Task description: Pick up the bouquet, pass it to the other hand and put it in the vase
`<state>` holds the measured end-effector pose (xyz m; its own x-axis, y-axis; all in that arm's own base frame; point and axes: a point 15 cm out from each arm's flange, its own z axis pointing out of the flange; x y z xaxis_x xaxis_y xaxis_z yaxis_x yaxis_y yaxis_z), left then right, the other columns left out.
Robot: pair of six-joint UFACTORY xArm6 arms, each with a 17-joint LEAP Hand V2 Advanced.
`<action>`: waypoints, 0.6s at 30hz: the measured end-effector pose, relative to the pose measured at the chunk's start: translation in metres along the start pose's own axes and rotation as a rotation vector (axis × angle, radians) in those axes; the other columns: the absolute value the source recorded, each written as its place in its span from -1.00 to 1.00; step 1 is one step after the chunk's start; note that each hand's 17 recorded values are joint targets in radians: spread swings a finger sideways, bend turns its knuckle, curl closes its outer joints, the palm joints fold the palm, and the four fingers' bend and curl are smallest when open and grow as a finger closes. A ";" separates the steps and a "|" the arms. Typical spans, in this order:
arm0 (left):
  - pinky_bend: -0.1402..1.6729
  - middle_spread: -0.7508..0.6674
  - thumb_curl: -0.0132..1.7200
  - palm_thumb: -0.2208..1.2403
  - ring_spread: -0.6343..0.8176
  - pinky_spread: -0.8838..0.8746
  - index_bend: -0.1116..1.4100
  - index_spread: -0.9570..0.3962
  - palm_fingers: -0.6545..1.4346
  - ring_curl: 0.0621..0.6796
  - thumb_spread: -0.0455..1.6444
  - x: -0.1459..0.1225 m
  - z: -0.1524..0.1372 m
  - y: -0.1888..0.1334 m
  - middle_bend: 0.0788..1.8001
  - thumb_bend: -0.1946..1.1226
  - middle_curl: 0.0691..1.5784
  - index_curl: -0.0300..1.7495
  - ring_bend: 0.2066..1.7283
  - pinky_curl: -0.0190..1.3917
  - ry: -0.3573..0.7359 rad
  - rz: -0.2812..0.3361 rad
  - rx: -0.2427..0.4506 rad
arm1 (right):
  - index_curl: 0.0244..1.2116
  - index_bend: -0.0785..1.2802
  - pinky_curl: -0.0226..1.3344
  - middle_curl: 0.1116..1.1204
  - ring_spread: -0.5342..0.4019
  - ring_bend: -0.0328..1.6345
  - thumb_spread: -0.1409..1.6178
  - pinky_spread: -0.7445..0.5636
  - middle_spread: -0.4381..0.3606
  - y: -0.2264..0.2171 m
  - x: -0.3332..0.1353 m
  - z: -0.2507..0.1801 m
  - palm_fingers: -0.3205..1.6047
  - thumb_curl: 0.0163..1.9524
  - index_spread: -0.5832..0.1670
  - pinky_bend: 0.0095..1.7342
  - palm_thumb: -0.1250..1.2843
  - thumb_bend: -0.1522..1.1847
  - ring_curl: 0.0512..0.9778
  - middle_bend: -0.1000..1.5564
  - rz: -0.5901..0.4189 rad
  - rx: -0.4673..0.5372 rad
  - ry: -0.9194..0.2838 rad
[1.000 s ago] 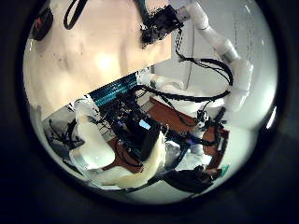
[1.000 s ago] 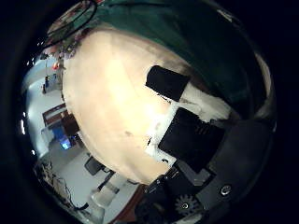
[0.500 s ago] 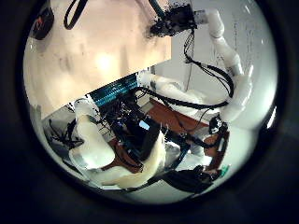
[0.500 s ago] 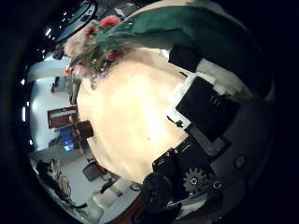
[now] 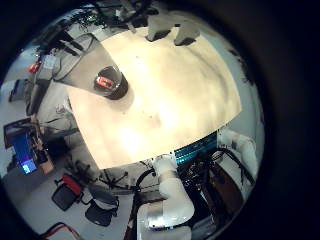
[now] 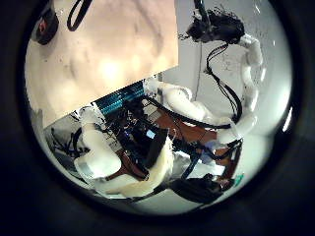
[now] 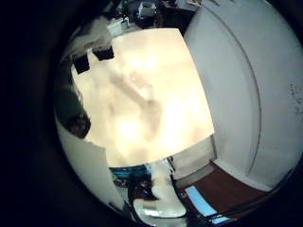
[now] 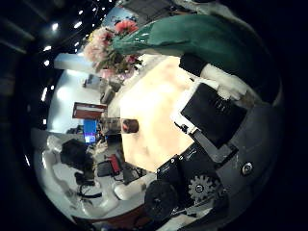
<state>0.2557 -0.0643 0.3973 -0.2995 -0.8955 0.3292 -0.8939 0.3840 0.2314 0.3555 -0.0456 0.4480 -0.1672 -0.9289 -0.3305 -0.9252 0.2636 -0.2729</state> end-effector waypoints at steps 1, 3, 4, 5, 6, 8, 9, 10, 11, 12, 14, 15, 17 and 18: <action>-0.63 0.59 -0.66 -0.45 0.67 0.64 -0.62 0.43 -0.31 -0.51 0.40 0.002 0.000 -0.001 -0.86 -0.74 -0.68 -0.58 -0.70 -0.54 0.015 0.008 0.002 | 0.55 0.75 -0.28 0.27 -0.24 0.81 0.15 -0.15 -0.18 0.001 -0.007 -0.010 0.53 -0.11 -0.13 0.70 0.80 -0.67 0.22 0.76 -0.001 0.024 -0.026; -0.64 0.58 -0.66 -0.45 0.67 0.64 -0.61 0.43 -0.30 -0.50 0.40 -0.001 -0.002 -0.001 -0.86 -0.74 -0.68 -0.58 -0.69 -0.55 0.040 0.003 0.015 | 0.54 0.76 -0.26 0.26 -0.24 0.81 0.14 -0.15 -0.17 0.004 -0.023 -0.025 0.53 -0.09 -0.12 0.69 0.80 -0.68 0.23 0.77 -0.019 0.058 -0.085; -0.64 0.58 -0.66 -0.44 0.67 0.63 -0.61 0.43 -0.29 -0.51 0.40 -0.003 -0.005 -0.001 -0.86 -0.73 -0.68 -0.58 -0.70 -0.55 0.057 -0.006 0.027 | 0.54 0.76 -0.25 0.26 -0.24 0.81 0.14 -0.15 -0.17 0.004 -0.030 -0.030 0.53 -0.08 -0.11 0.69 0.80 -0.69 0.23 0.77 -0.029 0.072 -0.115; -0.64 0.58 -0.66 -0.44 0.67 0.64 -0.62 0.43 -0.29 -0.51 0.41 -0.002 -0.008 0.000 -0.86 -0.73 -0.67 -0.58 -0.70 -0.55 0.073 -0.012 0.040 | 0.54 0.76 -0.25 0.25 -0.24 0.81 0.14 -0.15 -0.17 0.005 -0.036 -0.037 0.53 -0.07 -0.11 0.68 0.80 -0.69 0.23 0.78 -0.036 0.089 -0.143; -0.64 0.58 -0.66 -0.44 0.67 0.64 -0.61 0.43 -0.28 -0.51 0.41 0.000 -0.011 0.000 -0.86 -0.73 -0.67 -0.58 -0.70 -0.55 0.084 -0.012 0.050 | 0.53 0.76 -0.24 0.25 -0.24 0.81 0.14 -0.15 -0.17 0.004 -0.039 -0.045 0.53 -0.06 -0.10 0.68 0.80 -0.69 0.24 0.78 -0.038 0.110 -0.170; -0.64 0.57 -0.66 -0.44 0.67 0.63 -0.61 0.43 -0.28 -0.51 0.41 0.003 -0.013 -0.002 -0.86 -0.73 -0.67 -0.57 -0.70 -0.56 0.102 -0.009 0.061 | 0.53 0.77 -0.22 0.24 -0.24 0.81 0.13 -0.15 -0.17 0.005 -0.044 -0.063 0.53 -0.04 -0.09 0.67 0.80 -0.70 0.24 0.78 -0.046 0.160 -0.220; -0.64 0.57 -0.66 -0.44 0.66 0.63 -0.62 0.44 -0.28 -0.51 0.42 0.003 -0.015 -0.002 -0.86 -0.73 -0.66 -0.57 -0.70 -0.56 0.107 -0.009 0.068 | 0.52 0.77 -0.22 0.23 -0.23 0.81 0.13 -0.15 -0.17 0.006 -0.048 -0.071 0.53 -0.03 -0.09 0.67 0.80 -0.70 0.25 0.78 -0.049 0.182 -0.245; -0.65 0.56 -0.66 -0.44 0.65 0.63 -0.61 0.44 -0.27 -0.50 0.42 0.001 -0.016 -0.002 -0.86 -0.73 -0.66 -0.57 -0.69 -0.57 0.114 -0.015 0.075 | 0.52 0.77 -0.21 0.23 -0.23 0.81 0.13 -0.15 -0.17 0.007 -0.054 -0.076 0.53 -0.02 -0.08 0.66 0.80 -0.71 0.25 0.78 -0.059 0.197 -0.268; -0.65 0.56 -0.66 -0.44 0.65 0.63 -0.62 0.45 -0.27 -0.51 0.42 -0.001 -0.019 0.000 -0.86 -0.73 -0.66 -0.57 -0.70 -0.57 0.121 -0.020 0.086 | 0.52 0.78 -0.20 0.23 -0.23 0.81 0.13 -0.15 -0.16 0.009 -0.061 -0.080 0.53 -0.01 -0.08 0.66 0.80 -0.71 0.25 0.79 -0.078 0.208 -0.293; -0.65 0.56 -0.66 -0.44 0.65 0.63 -0.61 0.45 -0.27 -0.51 0.42 -0.002 -0.021 0.000 -0.86 -0.73 -0.66 -0.57 -0.70 -0.57 0.133 -0.021 0.099 | 0.52 0.78 -0.20 0.23 -0.23 0.81 0.13 -0.15 -0.16 0.012 -0.069 -0.084 0.53 -0.01 -0.08 0.65 0.80 -0.71 0.25 0.79 -0.103 0.212 -0.322; -0.64 0.56 -0.66 -0.44 0.65 0.63 -0.61 0.46 -0.26 -0.51 0.42 0.003 -0.023 0.000 -0.86 -0.73 -0.65 -0.57 -0.70 -0.57 0.166 -0.013 0.117 | 0.51 0.78 -0.18 0.22 -0.23 0.81 0.13 -0.15 -0.16 0.015 -0.078 -0.089 0.53 0.01 -0.07 0.64 0.80 -0.71 0.26 0.79 -0.133 0.221 -0.368; -0.64 0.55 -0.66 -0.44 0.65 0.63 -0.61 0.46 -0.26 -0.51 0.42 0.005 -0.024 -0.001 -0.86 -0.73 -0.65 -0.57 -0.70 -0.57 0.185 -0.007 0.124 | 0.50 0.78 -0.17 0.22 -0.23 0.81 0.13 -0.15 -0.16 0.015 -0.081 -0.092 0.53 0.02 -0.07 0.64 0.80 -0.72 0.26 0.80 -0.138 0.226 -0.393; -0.64 0.55 -0.66 -0.46 0.65 0.63 -0.62 0.47 -0.27 -0.51 0.41 0.005 -0.027 -0.004 -0.86 -0.74 -0.65 -0.57 -0.70 -0.58 0.229 -0.001 0.144 | 0.50 0.79 -0.16 0.21 -0.23 0.81 0.12 -0.16 -0.16 0.017 -0.088 -0.097 0.53 0.04 -0.06 0.63 0.80 -0.72 0.26 0.80 -0.155 0.236 -0.454; -0.64 0.55 -0.67 -0.47 0.65 0.63 -0.63 0.47 -0.27 -0.50 0.40 0.002 -0.030 -0.004 -0.86 -0.75 -0.65 -0.57 -0.69 -0.58 0.248 -0.004 0.159 | 0.50 0.80 -0.15 0.21 -0.23 0.81 0.12 -0.16 -0.16 0.020 -0.096 -0.099 0.54 0.04 -0.06 0.63 0.80 -0.73 0.26 0.80 -0.172 0.227 -0.498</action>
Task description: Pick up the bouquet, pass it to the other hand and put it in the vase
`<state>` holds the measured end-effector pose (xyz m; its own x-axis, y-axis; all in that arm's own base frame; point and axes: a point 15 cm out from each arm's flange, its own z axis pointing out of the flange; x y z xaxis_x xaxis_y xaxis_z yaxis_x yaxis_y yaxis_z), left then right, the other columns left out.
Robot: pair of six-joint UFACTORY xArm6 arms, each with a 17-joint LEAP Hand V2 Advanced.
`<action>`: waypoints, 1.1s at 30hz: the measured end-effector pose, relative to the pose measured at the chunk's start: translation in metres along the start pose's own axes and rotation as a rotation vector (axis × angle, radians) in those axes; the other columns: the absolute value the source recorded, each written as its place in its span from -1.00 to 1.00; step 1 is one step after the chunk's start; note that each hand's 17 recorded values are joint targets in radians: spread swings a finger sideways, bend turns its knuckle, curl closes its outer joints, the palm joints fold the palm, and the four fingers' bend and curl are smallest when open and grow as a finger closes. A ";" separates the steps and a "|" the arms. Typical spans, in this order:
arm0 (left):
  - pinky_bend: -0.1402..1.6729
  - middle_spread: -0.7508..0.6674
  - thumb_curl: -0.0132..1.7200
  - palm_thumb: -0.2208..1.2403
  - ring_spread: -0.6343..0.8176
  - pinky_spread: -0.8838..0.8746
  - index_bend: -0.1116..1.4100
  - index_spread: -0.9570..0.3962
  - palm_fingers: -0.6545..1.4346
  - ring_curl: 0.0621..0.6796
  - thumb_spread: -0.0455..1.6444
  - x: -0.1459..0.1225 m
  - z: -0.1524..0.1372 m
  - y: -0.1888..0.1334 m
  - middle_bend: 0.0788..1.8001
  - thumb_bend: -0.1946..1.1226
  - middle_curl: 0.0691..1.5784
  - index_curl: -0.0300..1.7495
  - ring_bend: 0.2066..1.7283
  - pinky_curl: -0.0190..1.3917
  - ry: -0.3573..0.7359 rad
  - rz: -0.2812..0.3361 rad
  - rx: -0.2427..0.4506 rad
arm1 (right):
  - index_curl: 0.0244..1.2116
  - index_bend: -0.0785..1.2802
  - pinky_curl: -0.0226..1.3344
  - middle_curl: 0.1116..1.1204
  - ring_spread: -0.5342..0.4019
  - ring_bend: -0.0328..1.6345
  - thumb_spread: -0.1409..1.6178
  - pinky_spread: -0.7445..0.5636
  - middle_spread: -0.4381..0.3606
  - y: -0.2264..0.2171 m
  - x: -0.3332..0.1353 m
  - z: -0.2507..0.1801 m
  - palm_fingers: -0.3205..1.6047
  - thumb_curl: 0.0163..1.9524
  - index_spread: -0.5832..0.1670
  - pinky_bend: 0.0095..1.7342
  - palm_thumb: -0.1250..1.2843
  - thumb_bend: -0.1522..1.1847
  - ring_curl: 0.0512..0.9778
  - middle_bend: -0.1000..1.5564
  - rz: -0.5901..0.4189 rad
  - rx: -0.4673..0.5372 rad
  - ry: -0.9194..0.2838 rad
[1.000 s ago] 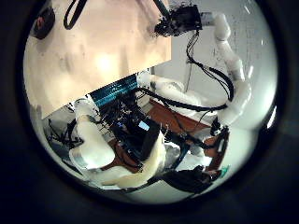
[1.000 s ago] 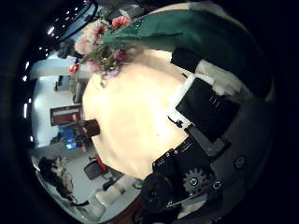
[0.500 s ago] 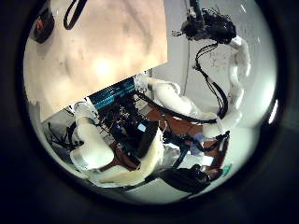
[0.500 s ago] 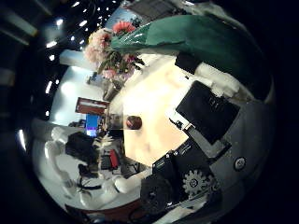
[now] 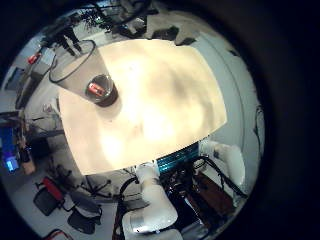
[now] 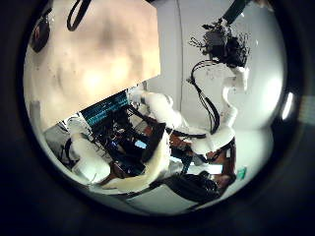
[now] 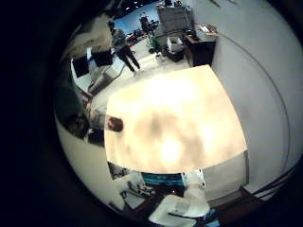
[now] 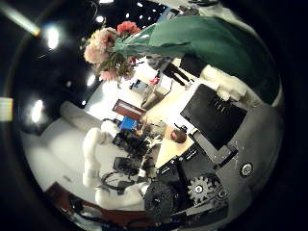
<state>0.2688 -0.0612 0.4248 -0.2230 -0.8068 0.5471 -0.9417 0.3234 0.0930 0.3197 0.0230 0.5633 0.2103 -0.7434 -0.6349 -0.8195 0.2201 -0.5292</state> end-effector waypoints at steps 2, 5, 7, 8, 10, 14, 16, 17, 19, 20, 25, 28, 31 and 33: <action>-0.64 0.56 -0.67 -0.50 0.65 0.63 -0.64 0.50 -0.27 -0.50 0.38 0.002 -0.007 -0.001 -0.86 -0.75 -0.65 -0.58 -0.68 -0.58 0.053 0.005 0.039 | 0.49 0.80 -0.14 0.20 -0.23 0.81 0.12 -0.16 -0.16 0.005 -0.008 0.003 0.54 0.06 -0.05 0.62 0.80 -0.73 0.27 0.80 -0.008 -0.018 -0.075; -0.63 0.57 -0.67 -0.52 0.65 0.63 -0.64 0.52 -0.28 -0.50 0.36 0.022 -0.009 -0.006 -0.86 -0.74 -0.64 -0.59 -0.67 -0.57 0.144 0.044 0.071 | 0.48 0.81 -0.12 0.19 -0.23 0.81 0.13 -0.16 -0.16 0.011 -0.009 -0.001 0.54 0.07 -0.04 0.61 0.80 -0.74 0.27 0.80 -0.013 -0.028 -0.141; -0.63 0.57 -0.66 -0.53 0.64 0.64 -0.64 0.53 -0.28 -0.50 0.34 0.028 -0.014 -0.008 -0.86 -0.74 -0.64 -0.59 -0.67 -0.57 0.200 0.056 0.100 | 0.48 0.82 -0.10 0.19 -0.23 0.81 0.12 -0.16 -0.16 0.020 -0.014 -0.002 0.54 0.08 -0.04 0.60 0.80 -0.75 0.27 0.80 -0.005 -0.046 -0.203; -0.63 0.57 -0.66 -0.53 0.64 0.64 -0.64 0.53 -0.28 -0.50 0.34 0.026 -0.018 -0.008 -0.86 -0.74 -0.64 -0.59 -0.67 -0.57 0.220 0.049 0.120 | 0.47 0.83 -0.09 0.19 -0.23 0.81 0.12 -0.16 -0.16 0.022 -0.018 0.000 0.54 0.09 -0.04 0.60 0.80 -0.75 0.27 0.80 -0.002 -0.054 -0.237; -0.62 0.58 -0.66 -0.53 0.64 0.63 -0.65 0.55 -0.28 -0.49 0.31 0.029 -0.028 -0.008 -0.86 -0.74 -0.64 -0.60 -0.66 -0.56 0.270 0.054 0.165 | 0.47 0.83 -0.08 0.18 -0.23 0.81 0.12 -0.16 -0.16 0.028 -0.020 0.006 0.54 0.10 -0.03 0.59 0.80 -0.76 0.27 0.80 0.020 -0.061 -0.307; -0.63 0.58 -0.66 -0.54 0.64 0.63 -0.64 0.55 -0.27 -0.49 0.30 0.057 -0.033 -0.016 -0.86 -0.74 -0.64 -0.61 -0.65 -0.56 0.394 0.086 0.187 | 0.45 0.84 -0.05 0.17 -0.23 0.81 0.13 -0.17 -0.16 0.041 -0.019 0.015 0.54 0.12 -0.02 0.58 0.80 -0.77 0.28 0.81 0.035 -0.069 -0.348; -0.63 0.59 -0.66 -0.54 0.64 0.62 -0.64 0.56 -0.27 -0.49 0.30 0.067 -0.036 -0.018 -0.86 -0.74 -0.63 -0.61 -0.64 -0.56 0.430 0.097 0.194 | 0.44 0.85 -0.04 0.17 -0.23 0.81 0.13 -0.17 -0.16 0.049 -0.022 0.021 0.54 0.13 -0.02 0.57 0.81 -0.78 0.28 0.81 0.032 -0.081 -0.361; -0.63 0.59 -0.66 -0.54 0.64 0.62 -0.64 0.56 -0.27 -0.49 0.30 0.073 -0.038 -0.019 -0.86 -0.74 -0.63 -0.61 -0.64 -0.56 0.443 0.099 0.200 | 0.44 0.85 -0.03 0.17 -0.23 0.81 0.12 -0.17 -0.16 0.052 -0.019 0.025 0.54 0.13 -0.02 0.57 0.81 -0.77 0.28 0.81 0.037 -0.085 -0.369; -0.62 0.59 -0.66 -0.54 0.64 0.62 -0.65 0.57 -0.28 -0.49 0.29 0.084 -0.037 -0.020 -0.85 -0.74 -0.63 -0.62 -0.64 -0.55 0.470 0.107 0.199 | 0.44 0.86 -0.02 0.17 -0.23 0.82 0.12 -0.17 -0.16 0.057 -0.018 0.030 0.54 0.14 -0.02 0.56 0.81 -0.78 0.28 0.81 0.022 -0.085 -0.375; -0.63 0.59 -0.66 -0.54 0.64 0.62 -0.65 0.57 -0.28 -0.49 0.29 0.088 -0.035 -0.022 -0.85 -0.74 -0.63 -0.62 -0.64 -0.55 0.482 0.108 0.197 | 0.44 0.86 -0.02 0.16 -0.23 0.82 0.12 -0.17 -0.16 0.058 -0.018 0.030 0.54 0.15 -0.01 0.56 0.81 -0.78 0.28 0.81 0.017 -0.084 -0.374; -0.62 0.60 -0.65 -0.54 0.64 0.62 -0.65 0.58 -0.28 -0.49 0.28 0.092 -0.036 -0.038 -0.85 -0.74 -0.63 -0.62 -0.63 -0.54 0.505 0.106 0.241 | 0.43 0.87 0.01 0.16 -0.23 0.82 0.12 -0.17 -0.16 0.060 -0.016 0.037 0.54 0.17 -0.01 0.55 0.81 -0.78 0.29 0.82 0.000 -0.083 -0.387; -0.62 0.60 -0.65 -0.54 0.64 0.62 -0.65 0.58 -0.28 -0.49 0.28 0.100 -0.032 -0.041 -0.85 -0.74 -0.63 -0.63 -0.63 -0.54 0.541 0.105 0.233 | 0.42 0.87 0.03 0.15 -0.23 0.82 0.13 -0.18 -0.16 0.060 -0.013 0.040 0.54 0.18 -0.01 0.54 0.81 -0.78 0.29 0.82 -0.016 -0.086 -0.397; -0.62 0.60 -0.65 -0.54 0.64 0.62 -0.65 0.58 -0.28 -0.50 0.28 0.103 -0.029 -0.043 -0.85 -0.74 -0.63 -0.63 -0.63 -0.54 0.564 0.103 0.236 | 0.41 0.88 0.05 0.15 -0.23 0.82 0.12 -0.18 -0.16 0.063 -0.011 0.048 0.54 0.19 -0.01 0.53 0.81 -0.78 0.29 0.82 -0.018 -0.108 -0.422; -0.63 0.60 -0.65 -0.54 0.64 0.62 -0.64 0.58 -0.28 -0.50 0.28 0.103 -0.028 -0.044 -0.85 -0.74 -0.63 -0.63 -0.62 -0.54 0.565 0.096 0.245 | 0.41 0.88 0.06 0.15 -0.23 0.81 0.12 -0.18 -0.16 0.065 -0.011 0.054 0.54 0.21 0.00 0.52 0.81 -0.77 0.30 0.82 -0.028 -0.128 -0.445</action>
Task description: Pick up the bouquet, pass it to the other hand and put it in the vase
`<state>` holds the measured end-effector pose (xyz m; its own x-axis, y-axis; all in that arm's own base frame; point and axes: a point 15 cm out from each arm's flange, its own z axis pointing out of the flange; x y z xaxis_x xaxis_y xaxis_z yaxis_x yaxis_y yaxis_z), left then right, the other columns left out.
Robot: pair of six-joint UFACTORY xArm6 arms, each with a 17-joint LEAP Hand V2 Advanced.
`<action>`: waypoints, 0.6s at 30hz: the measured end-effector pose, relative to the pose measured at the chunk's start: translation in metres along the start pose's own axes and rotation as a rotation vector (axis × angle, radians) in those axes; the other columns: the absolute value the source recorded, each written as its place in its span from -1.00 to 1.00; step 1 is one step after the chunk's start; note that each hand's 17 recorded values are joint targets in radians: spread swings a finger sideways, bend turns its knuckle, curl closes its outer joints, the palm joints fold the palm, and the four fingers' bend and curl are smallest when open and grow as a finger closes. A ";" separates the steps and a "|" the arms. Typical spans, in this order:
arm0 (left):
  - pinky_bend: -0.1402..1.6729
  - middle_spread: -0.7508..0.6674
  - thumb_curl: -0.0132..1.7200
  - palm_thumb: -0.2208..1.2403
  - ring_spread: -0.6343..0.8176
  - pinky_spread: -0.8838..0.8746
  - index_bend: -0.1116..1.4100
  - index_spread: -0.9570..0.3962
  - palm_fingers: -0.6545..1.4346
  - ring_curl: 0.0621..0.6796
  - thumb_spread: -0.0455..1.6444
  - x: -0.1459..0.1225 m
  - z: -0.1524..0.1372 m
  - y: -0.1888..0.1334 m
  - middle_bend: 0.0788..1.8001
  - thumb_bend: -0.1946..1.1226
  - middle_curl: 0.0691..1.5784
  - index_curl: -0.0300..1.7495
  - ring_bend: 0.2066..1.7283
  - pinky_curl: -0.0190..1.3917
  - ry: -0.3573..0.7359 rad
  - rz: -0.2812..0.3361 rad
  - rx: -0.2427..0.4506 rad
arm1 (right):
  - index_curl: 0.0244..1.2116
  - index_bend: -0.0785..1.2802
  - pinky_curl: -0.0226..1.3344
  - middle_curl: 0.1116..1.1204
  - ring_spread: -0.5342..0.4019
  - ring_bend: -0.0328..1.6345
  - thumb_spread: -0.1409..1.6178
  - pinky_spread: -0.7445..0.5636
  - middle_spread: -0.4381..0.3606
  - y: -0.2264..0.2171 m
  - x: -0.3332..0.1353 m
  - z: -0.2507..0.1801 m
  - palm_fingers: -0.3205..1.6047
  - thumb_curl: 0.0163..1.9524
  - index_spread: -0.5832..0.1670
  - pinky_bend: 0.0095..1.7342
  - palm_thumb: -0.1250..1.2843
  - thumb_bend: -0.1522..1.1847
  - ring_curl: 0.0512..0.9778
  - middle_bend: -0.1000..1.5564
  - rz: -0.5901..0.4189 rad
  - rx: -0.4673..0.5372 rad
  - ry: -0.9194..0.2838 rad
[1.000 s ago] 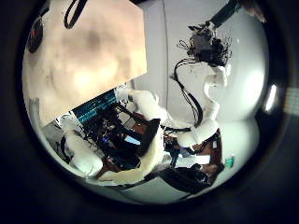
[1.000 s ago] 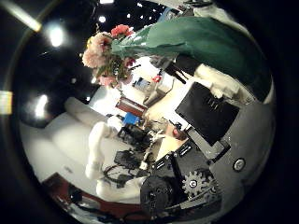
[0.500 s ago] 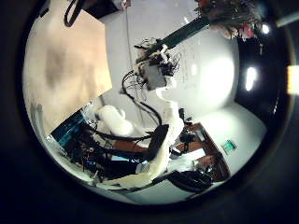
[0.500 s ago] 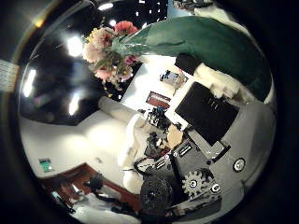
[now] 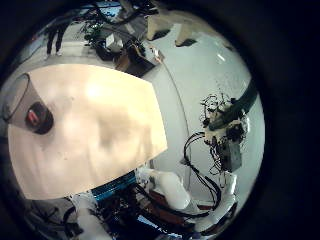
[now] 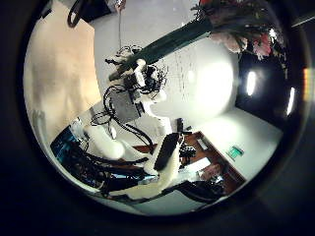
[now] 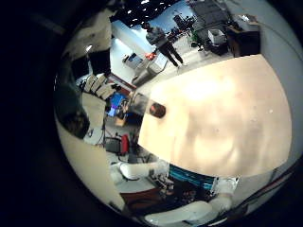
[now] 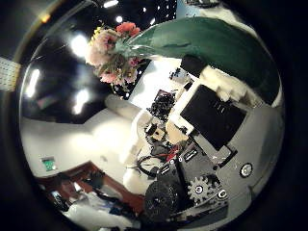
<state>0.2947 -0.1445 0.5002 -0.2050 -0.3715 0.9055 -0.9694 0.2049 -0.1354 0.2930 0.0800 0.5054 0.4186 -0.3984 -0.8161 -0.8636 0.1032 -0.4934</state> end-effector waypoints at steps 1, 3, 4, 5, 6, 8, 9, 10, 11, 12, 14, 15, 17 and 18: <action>-0.63 0.60 -0.65 -0.54 0.64 0.62 -0.65 0.59 -0.28 -0.50 0.28 -0.001 0.001 -0.002 -0.85 -0.74 -0.63 -0.63 -0.62 -0.54 0.000 -0.001 0.008 | 0.41 0.88 0.07 0.15 -0.23 0.81 0.11 -0.18 -0.16 0.000 0.001 0.002 0.54 0.21 0.00 0.52 0.81 -0.77 0.30 0.82 -0.003 -0.007 -0.008; -0.63 0.61 -0.65 -0.54 0.64 0.62 -0.65 0.59 -0.28 -0.50 0.27 -0.002 0.001 -0.006 -0.85 -0.74 -0.63 -0.63 -0.62 -0.54 -0.004 0.001 0.021 | 0.41 0.88 0.08 0.15 -0.23 0.81 0.11 -0.18 -0.16 0.001 0.001 0.005 0.54 0.22 0.00 0.52 0.81 -0.78 0.30 0.82 -0.008 -0.017 -0.017; -0.62 0.61 -0.65 -0.54 0.64 0.63 -0.65 0.59 -0.29 -0.49 0.27 -0.002 0.001 -0.007 -0.85 -0.74 -0.62 -0.63 -0.62 -0.54 -0.004 0.004 0.026 | 0.41 0.88 0.08 0.15 -0.23 0.81 0.11 -0.18 -0.16 0.002 0.001 0.007 0.53 0.23 0.00 0.51 0.81 -0.78 0.30 0.82 -0.015 -0.025 -0.021; -0.62 0.62 -0.65 -0.54 0.64 0.63 -0.66 0.60 -0.29 -0.49 0.27 -0.002 0.001 -0.009 -0.85 -0.74 -0.62 -0.64 -0.61 -0.53 -0.003 0.006 0.032 | 0.40 0.88 0.09 0.15 -0.23 0.81 0.11 -0.19 -0.16 0.003 0.001 0.008 0.53 0.23 0.00 0.51 0.81 -0.78 0.30 0.82 -0.018 -0.031 -0.025; -0.62 0.62 -0.65 -0.54 0.64 0.63 -0.66 0.60 -0.29 -0.49 0.27 -0.002 0.001 -0.010 -0.85 -0.74 -0.62 -0.64 -0.61 -0.53 0.002 0.007 0.037 | 0.40 0.88 0.10 0.14 -0.23 0.81 0.11 -0.19 -0.16 0.003 0.002 0.010 0.53 0.24 0.00 0.51 0.81 -0.78 0.30 0.82 -0.019 -0.038 -0.032; -0.61 0.63 -0.65 -0.54 0.65 0.63 -0.68 0.61 -0.31 -0.48 0.27 0.002 0.002 -0.013 -0.85 -0.74 -0.62 -0.65 -0.59 -0.53 0.023 0.010 0.047 | 0.40 0.89 0.11 0.14 -0.23 0.81 0.10 -0.19 -0.16 0.002 0.006 0.014 0.53 0.25 0.00 0.50 0.81 -0.78 0.30 0.82 -0.018 -0.059 -0.048; -0.60 0.63 -0.65 -0.54 0.65 0.63 -0.68 0.62 -0.31 -0.48 0.27 0.003 0.003 -0.014 -0.84 -0.74 -0.62 -0.65 -0.59 -0.52 0.035 0.012 0.047 | 0.40 0.89 0.12 0.14 -0.23 0.81 0.10 -0.19 -0.16 0.003 0.008 0.016 0.53 0.25 0.00 0.50 0.81 -0.78 0.30 0.82 -0.015 -0.067 -0.056; -0.59 0.64 -0.65 -0.54 0.65 0.63 -0.68 0.62 -0.32 -0.47 0.27 0.005 0.004 -0.015 -0.84 -0.74 -0.62 -0.66 -0.58 -0.52 0.048 0.013 0.049 | 0.40 0.89 0.12 0.14 -0.23 0.81 0.10 -0.19 -0.16 0.002 0.009 0.019 0.53 0.26 0.00 0.50 0.81 -0.78 0.30 0.82 -0.011 -0.075 -0.064; -0.59 0.64 -0.65 -0.54 0.65 0.63 -0.68 0.62 -0.32 -0.47 0.27 0.006 0.004 -0.017 -0.84 -0.74 -0.62 -0.66 -0.57 -0.52 0.060 0.015 0.052 | 0.40 0.89 0.13 0.14 -0.23 0.81 0.10 -0.19 -0.16 0.002 0.010 0.021 0.53 0.26 0.00 0.49 0.81 -0.78 0.30 0.82 -0.011 -0.084 -0.071; -0.58 0.65 -0.65 -0.53 0.65 0.63 -0.67 0.62 -0.33 -0.47 0.27 0.008 0.004 -0.018 -0.84 -0.74 -0.62 -0.67 -0.57 -0.52 0.074 0.021 0.054 | 0.39 0.89 0.14 0.14 -0.23 0.81 0.10 -0.19 -0.16 0.002 0.011 0.025 0.53 0.26 0.00 0.49 0.81 -0.78 0.30 0.82 -0.012 -0.092 -0.075; -0.57 0.65 -0.64 -0.49 0.65 0.63 -0.67 0.63 -0.33 -0.47 0.28 0.012 0.007 -0.019 -0.83 -0.73 -0.62 -0.67 -0.56 -0.51 0.121 0.039 0.055 | 0.39 0.89 0.15 0.14 -0.23 0.81 0.10 -0.20 -0.16 0.002 0.014 0.031 0.53 0.27 0.00 0.49 0.81 -0.78 0.30 0.83 -0.015 -0.102 -0.075; -0.57 0.66 -0.64 -0.48 0.65 0.63 -0.66 0.63 -0.33 -0.47 0.28 0.013 0.009 -0.018 -0.83 -0.72 -0.62 -0.67 -0.56 -0.51 0.141 0.043 0.051 | 0.39 0.89 0.15 0.14 -0.23 0.81 0.10 -0.20 -0.16 0.002 0.015 0.034 0.53 0.27 0.00 0.48 0.81 -0.78 0.30 0.83 -0.015 -0.105 -0.073; -0.57 0.65 -0.64 -0.47 0.64 0.62 -0.66 0.63 -0.33 -0.47 0.28 0.015 0.010 -0.019 -0.83 -0.73 -0.62 -0.67 -0.55 -0.51 0.159 0.048 0.052 | 0.39 0.89 0.16 0.14 -0.23 0.81 0.10 -0.20 -0.15 0.004 0.019 0.040 0.53 0.28 0.00 0.48 0.81 -0.78 0.30 0.83 -0.014 -0.123 -0.067; -0.57 0.65 -0.64 -0.45 0.64 0.62 -0.66 0.63 -0.32 -0.47 0.28 0.016 0.010 -0.019 -0.83 -0.73 -0.62 -0.67 -0.55 -0.51 0.163 0.049 0.053 | 0.39 0.89 0.17 0.13 -0.23 0.81 0.10 -0.20 -0.15 0.005 0.021 0.044 0.53 0.28 0.00 0.48 0.81 -0.78 0.30 0.83 -0.014 -0.135 -0.067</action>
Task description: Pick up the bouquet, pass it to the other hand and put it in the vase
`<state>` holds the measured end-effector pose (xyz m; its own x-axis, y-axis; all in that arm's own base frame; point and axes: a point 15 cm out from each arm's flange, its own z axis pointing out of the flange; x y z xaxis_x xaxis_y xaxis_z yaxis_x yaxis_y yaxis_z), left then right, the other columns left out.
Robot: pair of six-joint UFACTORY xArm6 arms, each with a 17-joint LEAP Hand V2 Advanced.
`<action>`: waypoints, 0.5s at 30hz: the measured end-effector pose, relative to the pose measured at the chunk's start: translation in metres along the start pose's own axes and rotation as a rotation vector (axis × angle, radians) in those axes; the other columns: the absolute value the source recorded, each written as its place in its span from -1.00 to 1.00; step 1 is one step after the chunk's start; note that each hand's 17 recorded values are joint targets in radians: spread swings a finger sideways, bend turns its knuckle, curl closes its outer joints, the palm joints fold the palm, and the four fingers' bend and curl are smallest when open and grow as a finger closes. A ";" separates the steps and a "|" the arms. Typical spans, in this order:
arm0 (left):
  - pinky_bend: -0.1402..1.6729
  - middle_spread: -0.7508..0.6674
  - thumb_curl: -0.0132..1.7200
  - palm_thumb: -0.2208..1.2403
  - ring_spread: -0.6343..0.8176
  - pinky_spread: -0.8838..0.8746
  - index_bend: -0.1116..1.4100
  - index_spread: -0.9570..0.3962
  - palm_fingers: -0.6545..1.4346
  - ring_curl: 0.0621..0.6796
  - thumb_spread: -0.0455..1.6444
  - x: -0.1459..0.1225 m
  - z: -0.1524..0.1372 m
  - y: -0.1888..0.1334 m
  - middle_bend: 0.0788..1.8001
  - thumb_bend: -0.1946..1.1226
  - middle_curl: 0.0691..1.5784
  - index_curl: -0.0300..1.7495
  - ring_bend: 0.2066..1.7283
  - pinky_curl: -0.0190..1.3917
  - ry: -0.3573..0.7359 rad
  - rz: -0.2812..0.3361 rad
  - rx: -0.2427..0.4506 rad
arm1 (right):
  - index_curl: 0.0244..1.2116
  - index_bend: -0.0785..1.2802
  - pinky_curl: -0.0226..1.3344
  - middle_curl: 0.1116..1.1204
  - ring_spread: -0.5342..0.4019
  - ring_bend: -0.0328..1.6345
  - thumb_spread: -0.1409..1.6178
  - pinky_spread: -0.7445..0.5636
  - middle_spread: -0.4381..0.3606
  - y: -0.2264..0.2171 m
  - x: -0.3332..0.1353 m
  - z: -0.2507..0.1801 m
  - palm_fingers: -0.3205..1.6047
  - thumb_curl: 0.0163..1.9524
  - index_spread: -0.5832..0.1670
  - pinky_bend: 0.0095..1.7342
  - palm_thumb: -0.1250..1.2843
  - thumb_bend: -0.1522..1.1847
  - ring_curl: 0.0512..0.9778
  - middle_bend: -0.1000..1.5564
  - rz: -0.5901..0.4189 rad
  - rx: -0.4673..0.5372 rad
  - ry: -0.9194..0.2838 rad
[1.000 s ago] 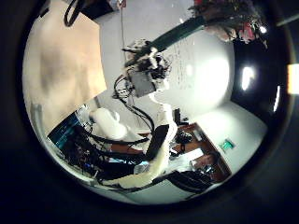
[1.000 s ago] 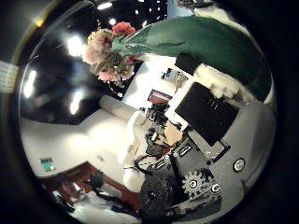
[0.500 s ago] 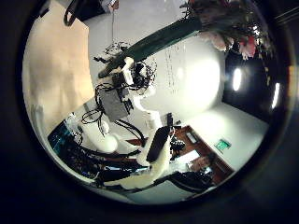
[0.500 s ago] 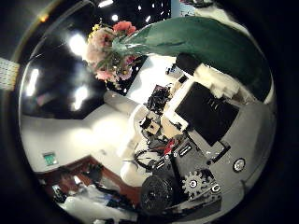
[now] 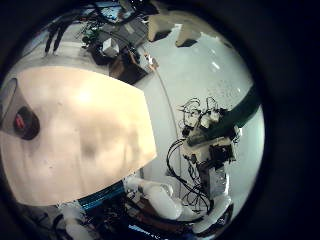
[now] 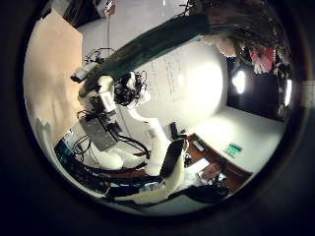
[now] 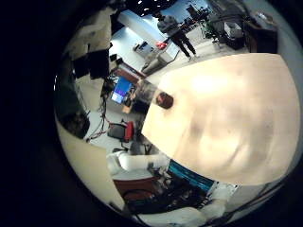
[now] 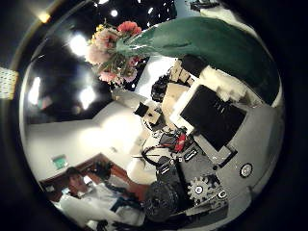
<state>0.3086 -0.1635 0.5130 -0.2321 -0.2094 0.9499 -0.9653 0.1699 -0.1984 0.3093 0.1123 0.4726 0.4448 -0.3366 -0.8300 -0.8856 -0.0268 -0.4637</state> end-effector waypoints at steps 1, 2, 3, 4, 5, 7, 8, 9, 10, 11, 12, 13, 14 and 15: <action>-0.57 0.65 -0.63 -0.44 0.64 0.62 -0.66 0.63 -0.32 -0.47 0.28 0.001 0.000 -0.001 -0.83 -0.73 -0.62 -0.67 -0.55 -0.51 0.002 0.004 0.003 | 0.39 0.89 0.17 0.13 -0.23 0.81 0.10 -0.20 -0.15 0.000 0.001 0.004 0.53 0.29 0.00 0.47 0.81 -0.78 0.30 0.83 0.000 -0.011 -0.003; -0.57 0.65 -0.63 -0.43 0.64 0.62 -0.66 0.63 -0.32 -0.47 0.28 0.001 0.000 -0.002 -0.82 -0.74 -0.62 -0.67 -0.54 -0.51 0.004 0.006 0.005 | 0.39 0.89 0.18 0.13 -0.23 0.81 0.10 -0.20 -0.15 0.001 0.002 0.008 0.53 0.29 0.00 0.47 0.81 -0.78 0.30 0.83 0.001 -0.024 -0.009; -0.57 0.65 -0.63 -0.42 0.64 0.62 -0.65 0.63 -0.32 -0.47 0.28 0.003 0.000 -0.003 -0.83 -0.73 -0.62 -0.67 -0.55 -0.51 0.007 0.010 0.007 | 0.39 0.89 0.18 0.13 -0.23 0.81 0.10 -0.20 -0.15 0.001 0.002 0.012 0.53 0.29 0.00 0.47 0.80 -0.78 0.30 0.83 0.002 -0.033 -0.015; -0.57 0.65 -0.63 -0.42 0.64 0.61 -0.65 0.63 -0.31 -0.47 0.27 0.004 0.000 -0.004 -0.82 -0.74 -0.62 -0.67 -0.54 -0.51 0.012 0.012 0.008 | 0.38 0.89 0.19 0.13 -0.23 0.81 0.10 -0.20 -0.15 0.001 0.002 0.014 0.54 0.29 0.00 0.47 0.80 -0.78 0.30 0.83 0.004 -0.040 -0.019; -0.57 0.65 -0.63 -0.42 0.64 0.61 -0.65 0.63 -0.31 -0.48 0.27 0.006 0.000 -0.006 -0.82 -0.74 -0.62 -0.67 -0.54 -0.51 0.019 0.014 0.010 | 0.38 0.89 0.19 0.13 -0.23 0.81 0.09 -0.20 -0.15 0.001 0.002 0.015 0.54 0.30 0.00 0.46 0.80 -0.78 0.30 0.83 0.004 -0.046 -0.022; -0.57 0.65 -0.63 -0.41 0.64 0.61 -0.64 0.64 -0.30 -0.48 0.27 0.011 0.001 -0.009 -0.82 -0.74 -0.62 -0.66 -0.54 -0.51 0.039 0.020 0.014 | 0.38 0.89 0.20 0.13 -0.23 0.81 0.10 -0.20 -0.15 0.001 0.000 0.019 0.54 0.30 0.00 0.46 0.81 -0.78 0.30 0.83 0.001 -0.059 -0.029; -0.57 0.65 -0.63 -0.41 0.64 0.61 -0.65 0.64 -0.30 -0.48 0.26 0.013 0.001 -0.010 -0.81 -0.74 -0.62 -0.66 -0.54 -0.52 0.048 0.023 0.017 | 0.38 0.89 0.21 0.13 -0.23 0.81 0.10 -0.21 -0.15 0.002 -0.001 0.021 0.54 0.30 0.00 0.46 0.80 -0.78 0.31 0.83 0.000 -0.067 -0.034; -0.57 0.65 -0.63 -0.40 0.64 0.61 -0.64 0.64 -0.29 -0.48 0.26 0.015 0.001 -0.011 -0.82 -0.74 -0.62 -0.66 -0.54 -0.52 0.057 0.025 0.020 | 0.38 0.89 0.21 0.13 -0.23 0.81 0.10 -0.20 -0.15 0.002 -0.001 0.023 0.54 0.31 0.00 0.45 0.81 -0.78 0.31 0.83 0.000 -0.073 -0.038; -0.57 0.65 -0.63 -0.40 0.63 0.61 -0.65 0.65 -0.29 -0.49 0.26 0.018 0.000 -0.013 -0.81 -0.74 -0.62 -0.66 -0.54 -0.52 0.064 0.027 0.023 | 0.38 0.89 0.21 0.13 -0.23 0.81 0.10 -0.20 -0.15 0.002 -0.001 0.025 0.54 0.31 0.00 0.45 0.81 -0.78 0.31 0.83 0.001 -0.078 -0.042; -0.58 0.63 -0.63 -0.40 0.63 0.60 -0.65 0.66 -0.28 -0.49 0.26 0.020 0.000 -0.014 -0.80 -0.74 -0.62 -0.66 -0.54 -0.52 0.073 0.028 0.025 | 0.38 0.90 0.22 0.13 -0.23 0.81 0.10 -0.20 -0.15 0.003 -0.002 0.026 0.54 0.31 0.00 0.45 0.81 -0.78 0.31 0.83 0.000 -0.082 -0.045; -0.58 0.62 -0.62 -0.39 0.63 0.60 -0.65 0.67 -0.27 -0.50 0.26 0.021 0.000 -0.016 -0.79 -0.74 -0.61 -0.66 -0.54 -0.52 0.083 0.026 0.027 | 0.38 0.90 0.22 0.13 -0.23 0.81 0.10 -0.20 -0.15 0.003 -0.002 0.028 0.54 0.31 0.00 0.45 0.81 -0.78 0.31 0.83 -0.001 -0.086 -0.049; -0.58 0.60 -0.62 -0.39 0.63 0.60 -0.65 0.68 -0.26 -0.50 0.26 0.022 0.001 -0.018 -0.79 -0.74 -0.61 -0.66 -0.54 -0.52 0.096 0.020 0.027 | 0.38 0.90 0.23 0.13 -0.23 0.81 0.10 -0.20 -0.15 0.004 -0.003 0.030 0.54 0.31 0.00 0.45 0.81 -0.78 0.31 0.83 -0.002 -0.092 -0.052; -0.58 0.57 -0.62 -0.38 0.62 0.59 -0.64 0.68 -0.23 -0.50 0.25 0.023 0.002 -0.019 -0.77 -0.74 -0.60 -0.66 -0.54 -0.52 0.105 0.017 0.026 | 0.38 0.90 0.23 0.13 -0.23 0.81 0.10 -0.20 -0.15 0.005 -0.004 0.032 0.54 0.31 0.01 0.44 0.81 -0.78 0.31 0.83 -0.004 -0.098 -0.056; -0.59 0.57 -0.62 -0.38 0.61 0.59 -0.64 0.68 -0.22 -0.50 0.25 0.024 0.003 -0.021 -0.77 -0.74 -0.60 -0.65 -0.53 -0.53 0.118 0.012 0.024 | 0.38 0.90 0.24 0.13 -0.23 0.81 0.10 -0.19 -0.15 0.006 -0.005 0.034 0.54 0.31 0.01 0.44 0.81 -0.78 0.31 0.83 -0.005 -0.104 -0.060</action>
<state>0.3229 -0.1747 0.5398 -0.2293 -0.0924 0.9690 -0.9654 0.1487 -0.2143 0.3067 0.1454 0.4635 0.4537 -0.2798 -0.8461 -0.8910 -0.1270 -0.4358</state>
